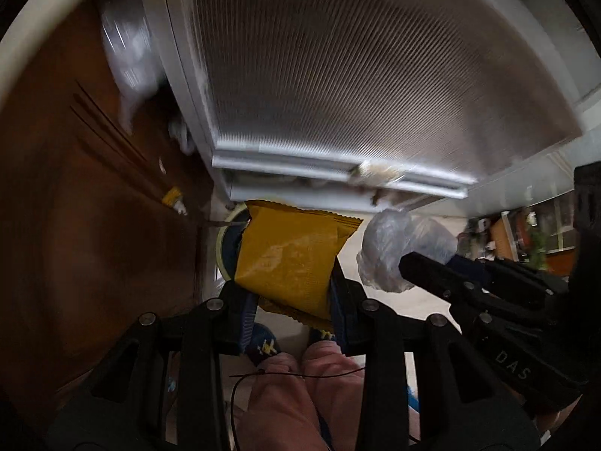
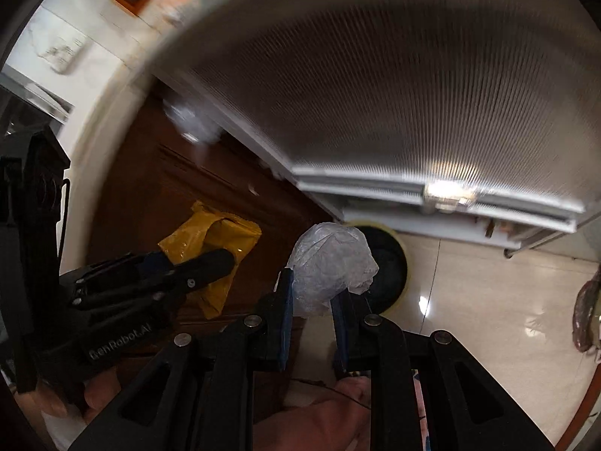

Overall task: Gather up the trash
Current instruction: 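Carry both bags down to the bin and open both grippers to drop them, then raise both tools back toward the table, then grasp the white cake cup with the left gripper while the right gripper grasps the green-white packet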

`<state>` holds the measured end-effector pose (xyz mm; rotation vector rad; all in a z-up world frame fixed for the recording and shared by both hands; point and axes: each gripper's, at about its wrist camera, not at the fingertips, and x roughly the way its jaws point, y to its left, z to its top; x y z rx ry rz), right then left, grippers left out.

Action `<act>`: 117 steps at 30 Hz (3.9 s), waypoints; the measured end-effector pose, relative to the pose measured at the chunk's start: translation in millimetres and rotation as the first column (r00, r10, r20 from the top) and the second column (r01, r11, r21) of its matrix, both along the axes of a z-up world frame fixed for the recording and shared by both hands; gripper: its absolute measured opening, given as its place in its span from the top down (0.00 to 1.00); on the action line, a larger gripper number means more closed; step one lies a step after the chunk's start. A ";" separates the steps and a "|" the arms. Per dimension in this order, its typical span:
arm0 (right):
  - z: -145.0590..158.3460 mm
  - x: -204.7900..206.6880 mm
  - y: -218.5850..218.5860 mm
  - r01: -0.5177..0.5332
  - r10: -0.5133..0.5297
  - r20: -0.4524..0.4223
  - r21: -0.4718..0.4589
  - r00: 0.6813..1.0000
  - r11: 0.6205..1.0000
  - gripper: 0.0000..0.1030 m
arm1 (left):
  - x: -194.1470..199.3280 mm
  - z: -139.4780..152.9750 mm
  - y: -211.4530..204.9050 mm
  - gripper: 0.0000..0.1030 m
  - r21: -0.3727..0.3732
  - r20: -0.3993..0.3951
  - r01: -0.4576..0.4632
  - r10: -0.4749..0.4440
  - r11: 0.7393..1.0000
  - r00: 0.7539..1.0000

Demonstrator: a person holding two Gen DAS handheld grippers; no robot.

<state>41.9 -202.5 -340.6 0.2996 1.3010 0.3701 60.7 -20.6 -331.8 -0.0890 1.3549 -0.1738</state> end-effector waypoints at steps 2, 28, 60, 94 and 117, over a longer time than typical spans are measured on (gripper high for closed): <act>-35.2 7.8 2.6 -0.009 0.009 -0.020 -0.005 1.000 1.000 0.82 | 3.8 -36.8 -0.1 0.71 0.013 -0.025 -0.008 0.009 1.000 1.000; -179.3 46.4 16.6 -0.038 0.037 -0.123 -0.003 0.992 0.999 0.64 | 20.4 -141.6 25.7 0.32 0.127 -0.078 -0.079 0.089 0.989 0.993; 204.2 -22.2 -1.3 0.064 -0.049 0.198 -0.072 0.979 0.995 0.64 | -19.7 247.7 36.7 0.32 0.010 0.268 0.068 -0.068 0.998 0.961; 322.7 84.5 11.0 0.110 -0.070 0.435 -0.066 0.898 0.992 0.51 | 80.7 329.9 127.5 0.32 -0.040 0.442 -0.073 0.084 0.996 0.893; 215.2 366.5 139.1 -0.389 0.437 0.351 -0.201 0.828 0.899 0.51 | 274.1 206.0 134.7 0.32 -0.048 0.164 -0.413 0.415 0.909 0.895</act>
